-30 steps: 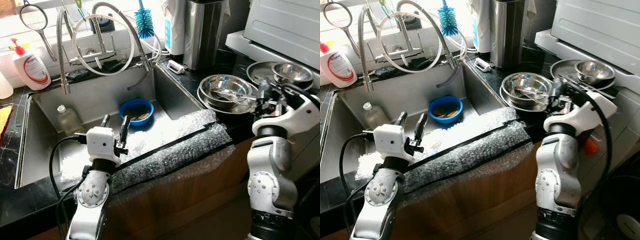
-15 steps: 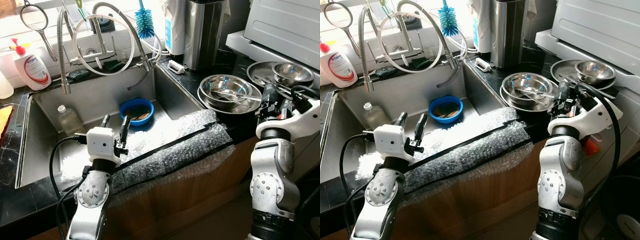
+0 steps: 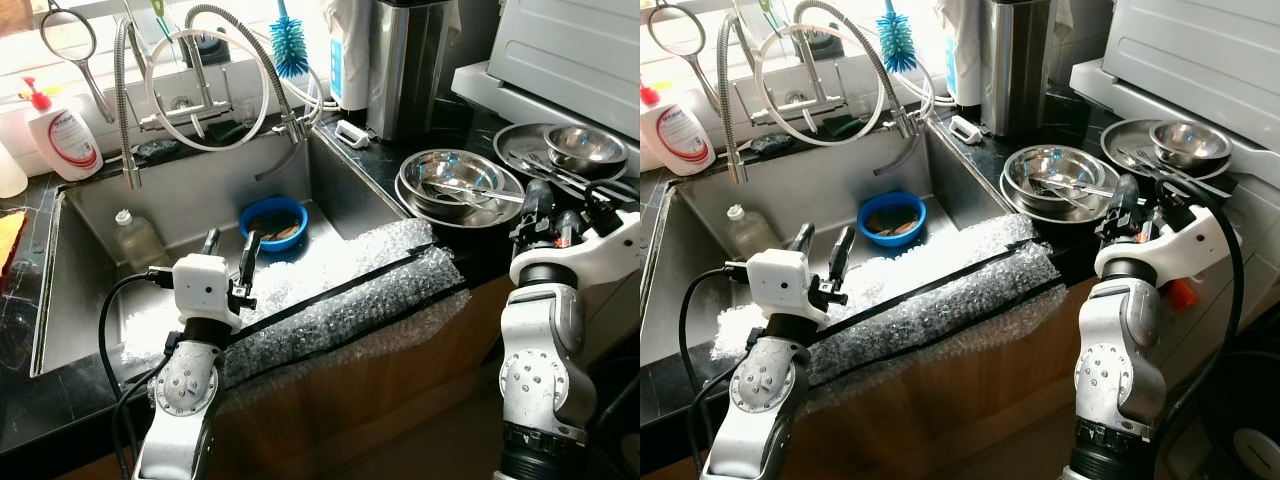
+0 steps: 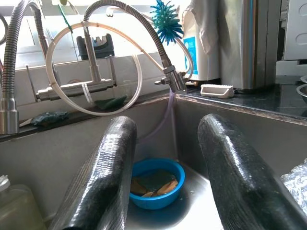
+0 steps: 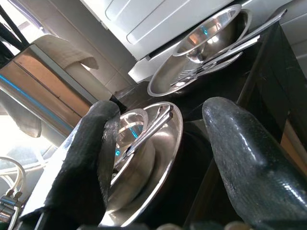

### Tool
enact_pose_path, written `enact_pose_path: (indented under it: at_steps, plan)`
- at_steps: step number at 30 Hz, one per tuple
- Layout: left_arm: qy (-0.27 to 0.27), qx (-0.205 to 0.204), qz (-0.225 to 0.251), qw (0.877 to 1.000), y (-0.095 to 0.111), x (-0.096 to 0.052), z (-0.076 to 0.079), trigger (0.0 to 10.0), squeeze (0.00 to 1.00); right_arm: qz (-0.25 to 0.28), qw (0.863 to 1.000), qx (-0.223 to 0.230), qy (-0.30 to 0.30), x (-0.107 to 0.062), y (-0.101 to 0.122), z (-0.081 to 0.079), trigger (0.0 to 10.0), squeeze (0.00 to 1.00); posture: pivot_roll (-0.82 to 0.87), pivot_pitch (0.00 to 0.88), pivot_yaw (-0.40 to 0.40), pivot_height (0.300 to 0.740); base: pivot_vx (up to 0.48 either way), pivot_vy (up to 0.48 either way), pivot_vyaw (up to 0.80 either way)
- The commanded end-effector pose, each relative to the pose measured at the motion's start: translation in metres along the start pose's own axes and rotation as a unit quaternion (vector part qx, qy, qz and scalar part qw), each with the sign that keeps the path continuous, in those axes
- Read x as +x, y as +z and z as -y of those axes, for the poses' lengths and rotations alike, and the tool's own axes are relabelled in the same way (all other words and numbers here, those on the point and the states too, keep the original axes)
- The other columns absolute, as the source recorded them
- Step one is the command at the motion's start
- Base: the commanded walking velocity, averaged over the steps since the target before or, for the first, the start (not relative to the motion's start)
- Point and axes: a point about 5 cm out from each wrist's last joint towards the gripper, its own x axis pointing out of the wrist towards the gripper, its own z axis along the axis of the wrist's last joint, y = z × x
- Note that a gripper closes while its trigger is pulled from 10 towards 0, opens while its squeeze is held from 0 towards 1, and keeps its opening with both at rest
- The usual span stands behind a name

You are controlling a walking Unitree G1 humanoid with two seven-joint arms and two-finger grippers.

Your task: Kitchen organization

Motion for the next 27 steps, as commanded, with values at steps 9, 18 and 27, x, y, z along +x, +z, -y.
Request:
enact_pose_path:
  at_steps: [9, 18, 27]
  plan:
    - [-0.001, 0.012, 0.0, 1.0, 0.0, 0.002, -0.002, 10.0, 0.0, -0.016, 1.0, 0.021, -0.008, 0.004, -0.007, -0.001, 3.3, 0.0, -0.2, 0.0, 0.083, 0.74, 0.0, 0.0, 0.0]
    - [-0.001, 0.011, 0.001, 1.0, 0.0, 0.002, -0.002, 10.0, 0.0, -0.02, 0.999, 0.027, -0.006, 0.009, -0.009, -0.003, 10.0, 0.0, -0.2, 0.0, 0.083, 0.74, 0.0, 0.0, 0.0]
    - [-0.001, 0.012, 0.001, 1.0, 0.0, 0.002, -0.002, 10.0, 0.0, -0.019, 0.999, 0.035, -0.002, 0.013, -0.01, -0.007, 10.0, 0.0, -0.2, 0.0, 0.083, 0.74, 0.0, 0.0, 0.0]
